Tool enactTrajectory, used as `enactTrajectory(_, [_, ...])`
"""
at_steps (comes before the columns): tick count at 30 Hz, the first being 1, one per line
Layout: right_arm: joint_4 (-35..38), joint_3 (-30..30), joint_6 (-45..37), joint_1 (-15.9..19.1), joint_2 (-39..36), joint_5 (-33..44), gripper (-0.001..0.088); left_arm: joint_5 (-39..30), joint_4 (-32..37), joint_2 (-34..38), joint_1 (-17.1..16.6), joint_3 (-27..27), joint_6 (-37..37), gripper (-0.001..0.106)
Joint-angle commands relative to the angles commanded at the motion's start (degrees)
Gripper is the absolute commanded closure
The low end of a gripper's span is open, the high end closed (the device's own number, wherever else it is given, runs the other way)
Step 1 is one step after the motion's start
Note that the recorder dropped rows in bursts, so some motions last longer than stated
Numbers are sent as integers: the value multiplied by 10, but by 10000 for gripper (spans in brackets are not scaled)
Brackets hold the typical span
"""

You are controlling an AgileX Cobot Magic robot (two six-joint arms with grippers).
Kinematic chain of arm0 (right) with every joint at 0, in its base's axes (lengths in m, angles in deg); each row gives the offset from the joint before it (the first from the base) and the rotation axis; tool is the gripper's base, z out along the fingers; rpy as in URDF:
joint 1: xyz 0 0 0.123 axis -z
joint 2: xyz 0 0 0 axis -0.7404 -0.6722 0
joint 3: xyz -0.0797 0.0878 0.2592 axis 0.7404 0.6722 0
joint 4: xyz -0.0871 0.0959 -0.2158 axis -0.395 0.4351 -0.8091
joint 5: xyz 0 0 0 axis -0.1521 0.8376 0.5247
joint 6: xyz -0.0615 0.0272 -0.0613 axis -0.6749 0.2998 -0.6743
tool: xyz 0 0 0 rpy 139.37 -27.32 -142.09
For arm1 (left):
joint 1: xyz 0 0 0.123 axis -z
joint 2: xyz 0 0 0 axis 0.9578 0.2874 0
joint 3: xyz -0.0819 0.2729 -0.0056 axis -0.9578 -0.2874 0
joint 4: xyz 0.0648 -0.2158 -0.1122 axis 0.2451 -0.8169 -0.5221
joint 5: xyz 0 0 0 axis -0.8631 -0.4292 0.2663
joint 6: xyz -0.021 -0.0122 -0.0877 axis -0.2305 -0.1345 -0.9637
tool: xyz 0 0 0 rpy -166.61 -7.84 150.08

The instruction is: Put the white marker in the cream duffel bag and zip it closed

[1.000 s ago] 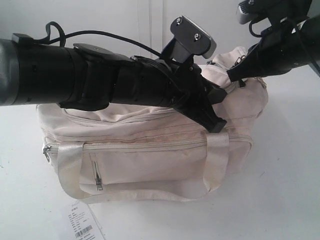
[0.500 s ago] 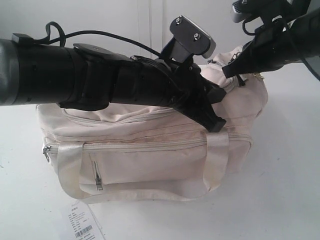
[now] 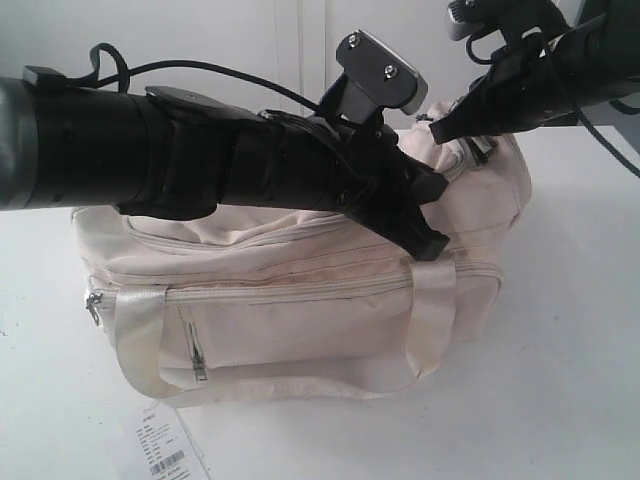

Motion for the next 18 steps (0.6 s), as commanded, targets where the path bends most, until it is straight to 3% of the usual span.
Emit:
enactTrajectory(4, [0,-4,0,0,-15,-27,868,-6,0,0,0,0,0,1053])
enactTrajectory(18, [-2,-40,12,0,-22,-16,868,-10,0,0,0,0,0,1053])
